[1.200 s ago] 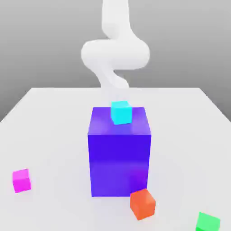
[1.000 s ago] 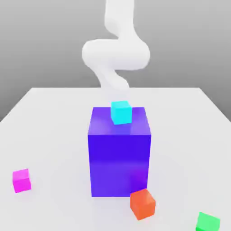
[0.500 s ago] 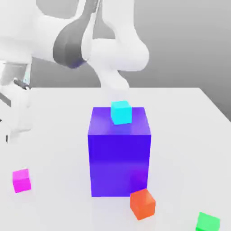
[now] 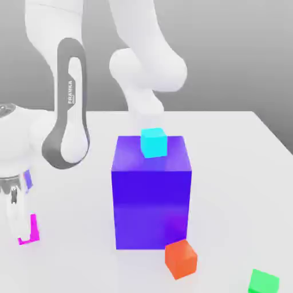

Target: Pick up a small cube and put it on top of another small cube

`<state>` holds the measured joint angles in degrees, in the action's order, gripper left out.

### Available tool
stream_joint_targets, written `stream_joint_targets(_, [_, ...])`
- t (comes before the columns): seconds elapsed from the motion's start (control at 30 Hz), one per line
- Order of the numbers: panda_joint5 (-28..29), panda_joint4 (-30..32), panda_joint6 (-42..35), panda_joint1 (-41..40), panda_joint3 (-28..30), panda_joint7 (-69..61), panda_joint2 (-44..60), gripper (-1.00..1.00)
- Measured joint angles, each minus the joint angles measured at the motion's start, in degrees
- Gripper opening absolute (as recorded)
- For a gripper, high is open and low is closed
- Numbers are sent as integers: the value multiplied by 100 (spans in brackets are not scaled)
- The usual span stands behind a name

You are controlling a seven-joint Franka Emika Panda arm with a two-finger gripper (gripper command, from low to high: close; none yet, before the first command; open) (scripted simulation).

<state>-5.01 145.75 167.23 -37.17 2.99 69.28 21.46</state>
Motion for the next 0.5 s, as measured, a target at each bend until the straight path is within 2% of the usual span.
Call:
stream_joint_targets(0.17, [1,-8,37,-22,-21,2,43,-100])
stream_joint_targets(0.33, [207,174,-683,73,117,158,-861,-100])
stream_joint_targets(0.5, [497,-230,-1175,961,-325,1130,-858,-100])
